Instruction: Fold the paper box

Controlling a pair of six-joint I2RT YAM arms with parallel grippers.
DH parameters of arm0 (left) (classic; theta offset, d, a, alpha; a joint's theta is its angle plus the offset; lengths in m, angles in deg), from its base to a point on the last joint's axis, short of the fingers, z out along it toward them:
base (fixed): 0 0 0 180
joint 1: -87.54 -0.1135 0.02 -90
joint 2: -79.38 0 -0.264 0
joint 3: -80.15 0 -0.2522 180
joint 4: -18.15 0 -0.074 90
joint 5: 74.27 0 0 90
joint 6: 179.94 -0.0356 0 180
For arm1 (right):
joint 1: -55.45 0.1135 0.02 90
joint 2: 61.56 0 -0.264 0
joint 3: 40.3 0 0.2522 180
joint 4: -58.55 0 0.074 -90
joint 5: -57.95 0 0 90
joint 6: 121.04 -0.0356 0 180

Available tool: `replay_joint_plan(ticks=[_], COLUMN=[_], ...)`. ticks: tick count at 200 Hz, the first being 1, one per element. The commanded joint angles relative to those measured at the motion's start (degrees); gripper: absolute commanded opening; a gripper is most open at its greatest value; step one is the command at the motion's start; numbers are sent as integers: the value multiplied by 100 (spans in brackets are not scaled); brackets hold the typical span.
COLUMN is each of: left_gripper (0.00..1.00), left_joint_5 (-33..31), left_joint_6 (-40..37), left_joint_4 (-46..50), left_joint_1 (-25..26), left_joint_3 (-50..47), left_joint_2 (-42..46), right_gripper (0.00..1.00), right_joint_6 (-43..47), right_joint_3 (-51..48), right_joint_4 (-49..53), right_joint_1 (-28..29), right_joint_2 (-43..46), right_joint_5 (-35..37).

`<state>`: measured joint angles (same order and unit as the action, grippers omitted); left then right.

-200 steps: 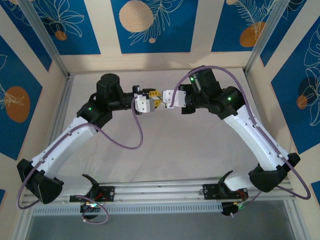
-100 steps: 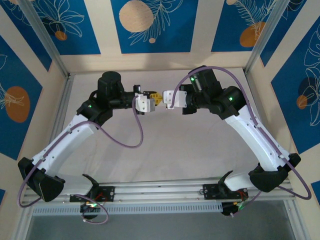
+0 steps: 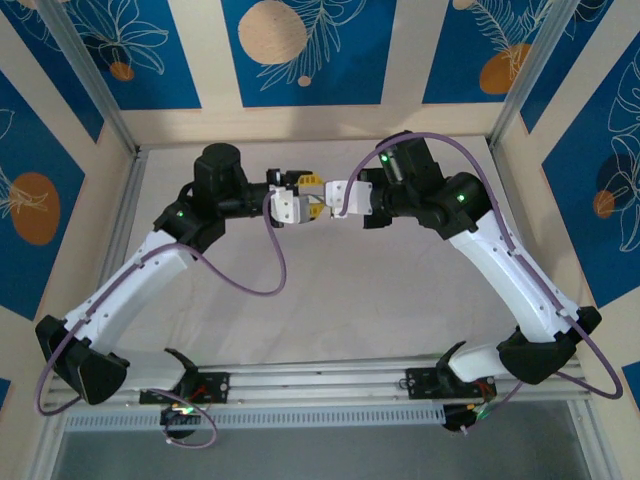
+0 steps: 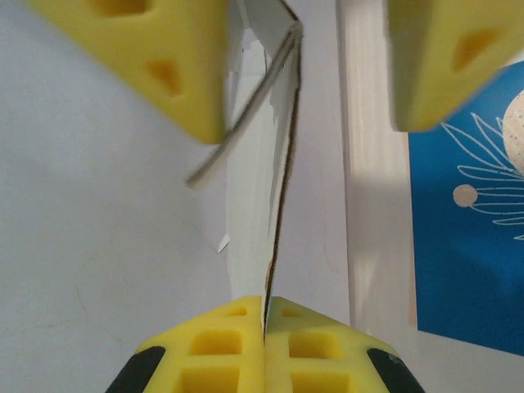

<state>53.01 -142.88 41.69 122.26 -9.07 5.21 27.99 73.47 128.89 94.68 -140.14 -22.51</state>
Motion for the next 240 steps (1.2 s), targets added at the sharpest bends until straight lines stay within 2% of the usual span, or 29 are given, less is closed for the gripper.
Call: replay_joint_plan(ticks=[1, 26, 49, 59, 86, 103, 138, 180, 206, 240], left_gripper=[57, 61, 67, 69, 72, 71, 69, 68, 66, 64], left_joint_5=[-146, -92, -415, -713, -1746, -1983, -1296, 68, 84, 22], left_joint_6=[886, 2017, 3344, 3671, 3868, 3724, 4043, 4739, 5233, 5292], left_joint_4=[-1101, -2172, -3604, -3979, -3969, -3472, -3009, -2687, -3013, -3146], left_joint_1=[-172, -560, -1087, -1225, -1366, -1444, -1655, -1732, -1822, -1868], left_joint_3=[-279, -460, -795, -927, -1009, -854, -823, -682, -811, -913], left_joint_2=[219, 409, 506, 527, 492, 338, 25, -381, -425, -415], right_gripper=[0, 0, 0, 0, 0, 0, 0, 0, 0, 0], right_joint_6=[-139, -308, -473, -619, -1036, -1254, -1753, -2863, -3652, -4118], right_joint_3=[-30, -111, -147, -173, -266, -440, -605, -538, -910, -1467], right_joint_4=[-439, -488, -519, -570, -689, -790, -1039, -1231, -1346, -1547], right_joint_1=[-205, -518, -799, -940, -1238, -1390, -1748, -2005, -2104, -2292], right_joint_2=[179, 288, 368, 429, 560, 696, 888, 914, 1115, 1359], right_joint_5=[-739, -1058, -1402, -1617, -2118, -2372, -2822, -3282, -3462, -3287])
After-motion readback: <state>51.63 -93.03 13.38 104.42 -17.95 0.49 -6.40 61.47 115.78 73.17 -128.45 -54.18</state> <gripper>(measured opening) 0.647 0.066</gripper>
